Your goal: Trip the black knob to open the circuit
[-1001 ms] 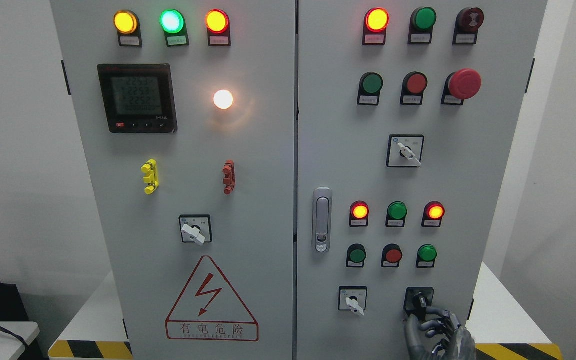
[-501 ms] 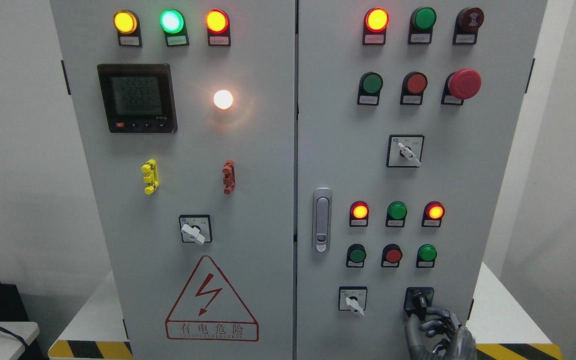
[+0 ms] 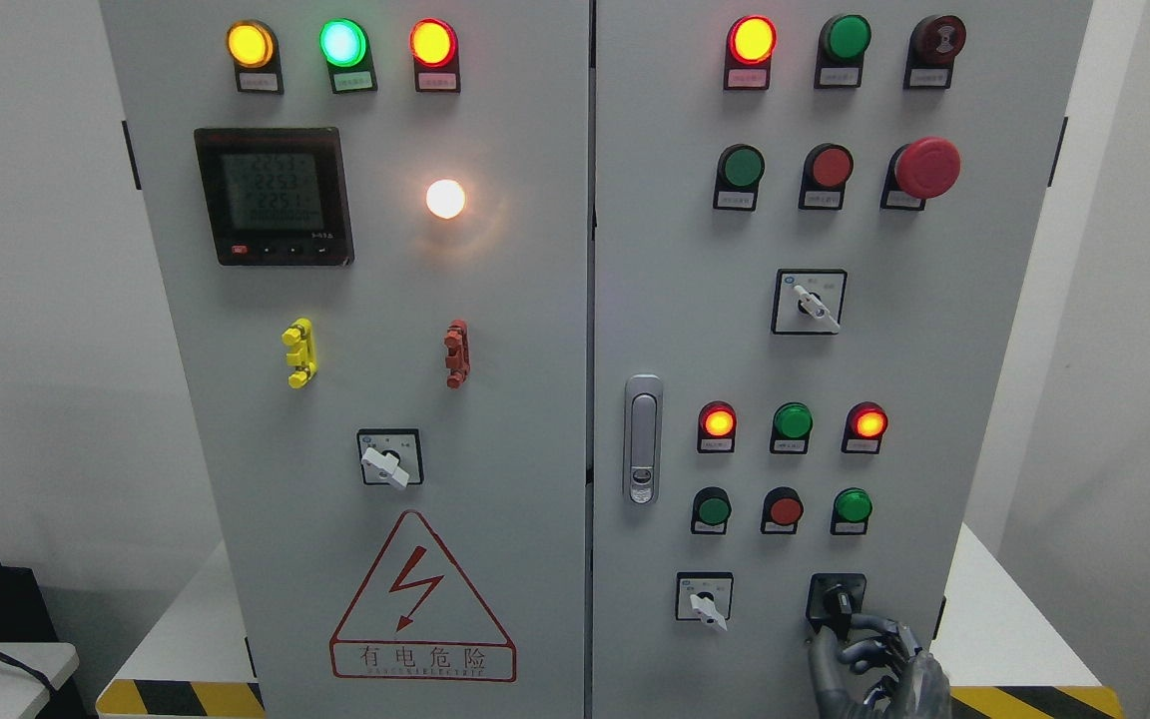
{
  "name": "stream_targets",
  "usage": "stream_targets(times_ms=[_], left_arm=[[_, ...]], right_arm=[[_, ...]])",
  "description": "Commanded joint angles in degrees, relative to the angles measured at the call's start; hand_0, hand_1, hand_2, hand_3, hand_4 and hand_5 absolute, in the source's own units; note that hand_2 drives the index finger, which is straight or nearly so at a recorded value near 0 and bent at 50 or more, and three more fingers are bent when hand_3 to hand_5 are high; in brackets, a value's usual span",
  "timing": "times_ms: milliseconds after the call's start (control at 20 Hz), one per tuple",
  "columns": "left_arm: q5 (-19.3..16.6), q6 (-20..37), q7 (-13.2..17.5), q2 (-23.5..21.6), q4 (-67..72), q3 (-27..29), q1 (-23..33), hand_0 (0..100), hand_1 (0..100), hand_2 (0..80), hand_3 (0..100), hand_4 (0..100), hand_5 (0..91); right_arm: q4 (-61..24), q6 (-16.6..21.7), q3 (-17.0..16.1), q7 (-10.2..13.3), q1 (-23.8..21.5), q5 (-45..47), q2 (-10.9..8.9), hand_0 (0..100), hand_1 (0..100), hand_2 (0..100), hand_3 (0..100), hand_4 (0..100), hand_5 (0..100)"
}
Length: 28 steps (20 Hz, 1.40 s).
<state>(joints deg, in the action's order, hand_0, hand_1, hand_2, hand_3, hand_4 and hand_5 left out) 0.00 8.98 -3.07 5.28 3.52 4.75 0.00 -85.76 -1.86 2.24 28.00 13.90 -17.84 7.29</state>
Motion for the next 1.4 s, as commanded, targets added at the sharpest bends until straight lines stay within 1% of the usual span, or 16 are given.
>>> stream_targets(times_ms=[0, 401, 1352], left_arm=[[-1.85, -0.02, -0.01, -0.01, 0.00, 0.00, -0.44, 12, 39, 0.0, 0, 0, 0.0], [-1.85, -0.02, -0.01, -0.01, 0.00, 0.00, -0.44, 12, 39, 0.0, 0, 0, 0.0], [-1.85, -0.02, -0.01, -0.01, 0.00, 0.00, -0.44, 12, 39, 0.0, 0, 0, 0.0]], right_arm=[[-0.02, 0.01, 0.04, -0.06, -0.01, 0.00, 0.00, 45, 80, 48, 76, 78, 91], [-0.11, 0.10, 0.22, -0.06, -0.10, 0.00, 0.00, 47, 79, 48, 76, 78, 91], [-0.11, 0.19, 0.13, -0.06, -0.01, 0.27, 0.00, 49, 78, 53, 80, 80, 92]])
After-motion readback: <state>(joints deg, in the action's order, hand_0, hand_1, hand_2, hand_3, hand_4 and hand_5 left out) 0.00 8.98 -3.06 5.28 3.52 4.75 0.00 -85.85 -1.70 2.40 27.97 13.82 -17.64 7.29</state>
